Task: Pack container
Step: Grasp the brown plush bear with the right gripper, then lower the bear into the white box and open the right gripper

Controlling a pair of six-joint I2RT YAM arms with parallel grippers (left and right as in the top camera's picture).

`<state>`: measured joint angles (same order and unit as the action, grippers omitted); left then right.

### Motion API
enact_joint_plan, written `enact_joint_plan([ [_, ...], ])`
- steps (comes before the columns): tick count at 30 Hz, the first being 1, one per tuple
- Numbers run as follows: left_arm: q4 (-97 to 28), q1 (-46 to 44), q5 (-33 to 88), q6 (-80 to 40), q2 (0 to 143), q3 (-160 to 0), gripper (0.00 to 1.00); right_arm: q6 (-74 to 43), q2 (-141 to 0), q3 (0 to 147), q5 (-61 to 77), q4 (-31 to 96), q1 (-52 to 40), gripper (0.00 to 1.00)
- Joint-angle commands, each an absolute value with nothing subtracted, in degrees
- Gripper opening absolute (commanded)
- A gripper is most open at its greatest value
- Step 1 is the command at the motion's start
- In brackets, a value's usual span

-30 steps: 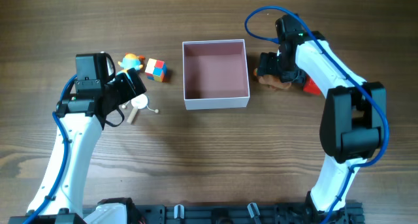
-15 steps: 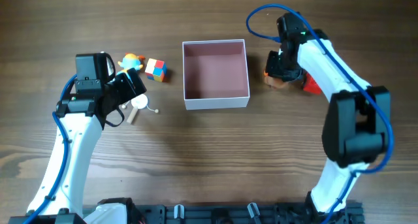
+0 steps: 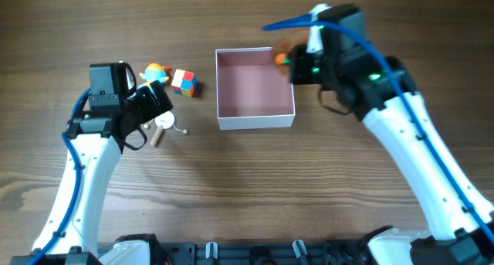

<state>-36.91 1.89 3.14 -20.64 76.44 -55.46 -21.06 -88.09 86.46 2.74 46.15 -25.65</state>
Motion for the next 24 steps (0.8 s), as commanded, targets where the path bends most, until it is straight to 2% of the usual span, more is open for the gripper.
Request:
enact_joint_plan([
  [1,-36.8,2.1,4.0,-19.7,76.8,-56.6,1.0,-24.4,-93.0,85.9,1.9,42.6,-29.9,0.22],
  [14,-36.8,2.1,4.0,-19.7,76.8,-56.6,1.0,-27.2,-114.1,85.9,3.1,29.3,-31.9,0.22],
  [20,-36.8,2.1,4.0,-19.7,76.8,-56.6,1.0,-28.0,-118.9,85.9,6.1,25.1,-32.0,0.28],
  [21,-36.8,2.1,4.0,-19.7,76.8,-56.6,1.0,-28.6,-119.3,85.9,6.1,25.0,-32.0,0.3],
  [22,-36.8,2.1,4.0,-19.7,76.8,-56.6,1.0,-28.6,-119.6,85.9,6.1,24.7,-32.0,0.37],
  [23,-36.8,2.1,4.0,-19.7,76.8,-56.6,1.0,-28.6,-119.6,85.9,6.1,24.6,-32.0,0.5],
  [24,-36.8,2.1,4.1,-19.7,76.8,-56.6,1.0,-28.5,-119.6,85.9,6.1,24.4,-32.0,0.58],
])
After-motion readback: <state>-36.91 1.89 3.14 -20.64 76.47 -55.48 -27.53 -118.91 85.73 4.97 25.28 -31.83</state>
